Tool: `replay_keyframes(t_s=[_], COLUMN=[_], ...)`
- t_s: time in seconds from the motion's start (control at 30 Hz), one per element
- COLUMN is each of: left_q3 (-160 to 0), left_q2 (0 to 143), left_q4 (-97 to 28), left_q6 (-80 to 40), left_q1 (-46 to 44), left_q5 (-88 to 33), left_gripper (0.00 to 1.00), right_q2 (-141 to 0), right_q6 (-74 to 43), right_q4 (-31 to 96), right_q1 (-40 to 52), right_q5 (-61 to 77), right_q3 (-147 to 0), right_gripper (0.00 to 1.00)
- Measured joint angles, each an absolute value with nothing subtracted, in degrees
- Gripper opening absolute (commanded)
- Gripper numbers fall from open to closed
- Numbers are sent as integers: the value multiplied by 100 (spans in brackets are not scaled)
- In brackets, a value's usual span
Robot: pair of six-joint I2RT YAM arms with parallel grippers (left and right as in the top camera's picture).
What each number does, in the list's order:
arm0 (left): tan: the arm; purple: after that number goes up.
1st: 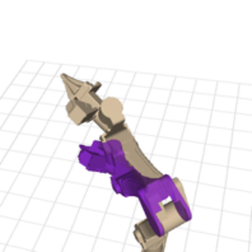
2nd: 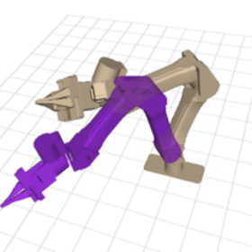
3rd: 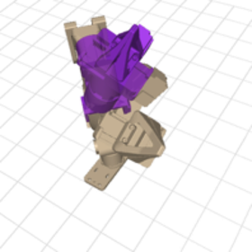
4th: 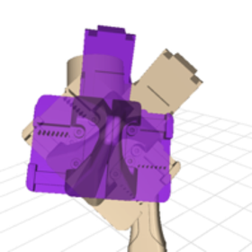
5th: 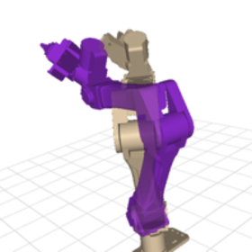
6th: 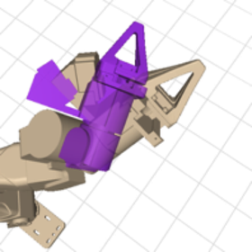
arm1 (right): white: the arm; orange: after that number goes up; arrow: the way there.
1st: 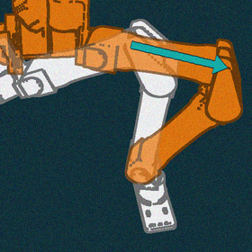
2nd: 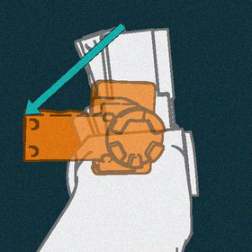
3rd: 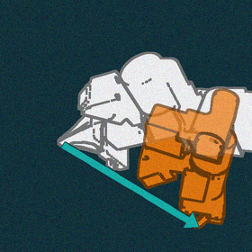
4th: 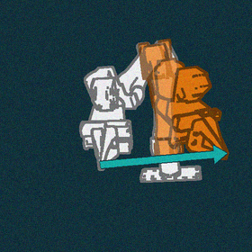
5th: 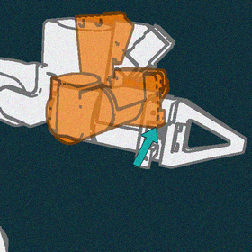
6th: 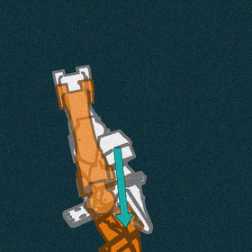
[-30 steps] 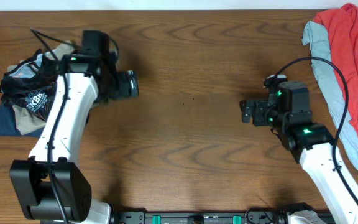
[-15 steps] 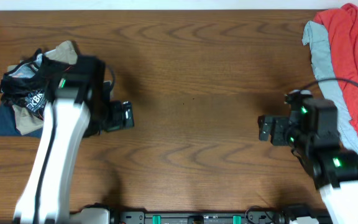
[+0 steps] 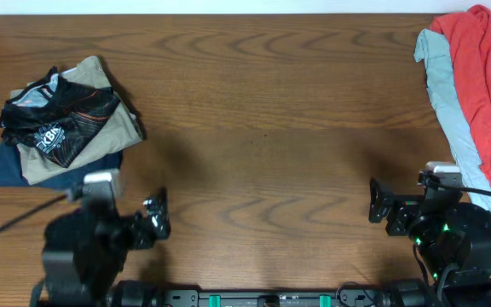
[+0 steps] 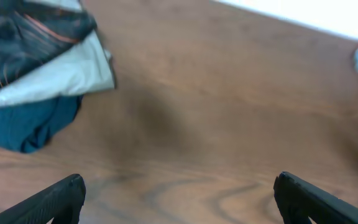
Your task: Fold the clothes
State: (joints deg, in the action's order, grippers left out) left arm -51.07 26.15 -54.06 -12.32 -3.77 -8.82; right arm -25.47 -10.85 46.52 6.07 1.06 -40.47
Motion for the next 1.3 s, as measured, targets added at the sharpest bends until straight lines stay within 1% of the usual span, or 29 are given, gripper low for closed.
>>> replay_keyframes(t_s=[0.2,0.5,0.7,0.8,0.9,1.1,1.3], left_q3=[-5105,-5105,-5105,-5105,-5105,-5100,-5096], left_q2=[2053,2047,2047,2047,2047,2047,2047], left_q4=[-5393,-5393,-5393,-5393,-5393,-5391,-5393], left_q6=[-1304,-1332,-1332,-1334,-1332,-1332,-1334], left_q1=[-377,-377,-377,-377,-377,-377,-377], left_q5=[-880,-880,-880,-882,-882,-880,-880], left_gripper=[98,98,98,98,98,98,98], right_q2=[-2547,-2547,-2532,-2388,-2165,-1525,-427], right_q6=[-1085,-1085,-1085,-1085,-1085,-1083,-775], right_q4=[5170,5892,6114,6368,6344,5944,3966], right_q1=[607,607,607,607,607,607,607], right_q5=[102,102,99,102,102,102,97], right_q3=[-4023,-4007,-4003,-3981,-3903,-3297,-2235], right_gripper=[99,99,99,99,99,99,99])
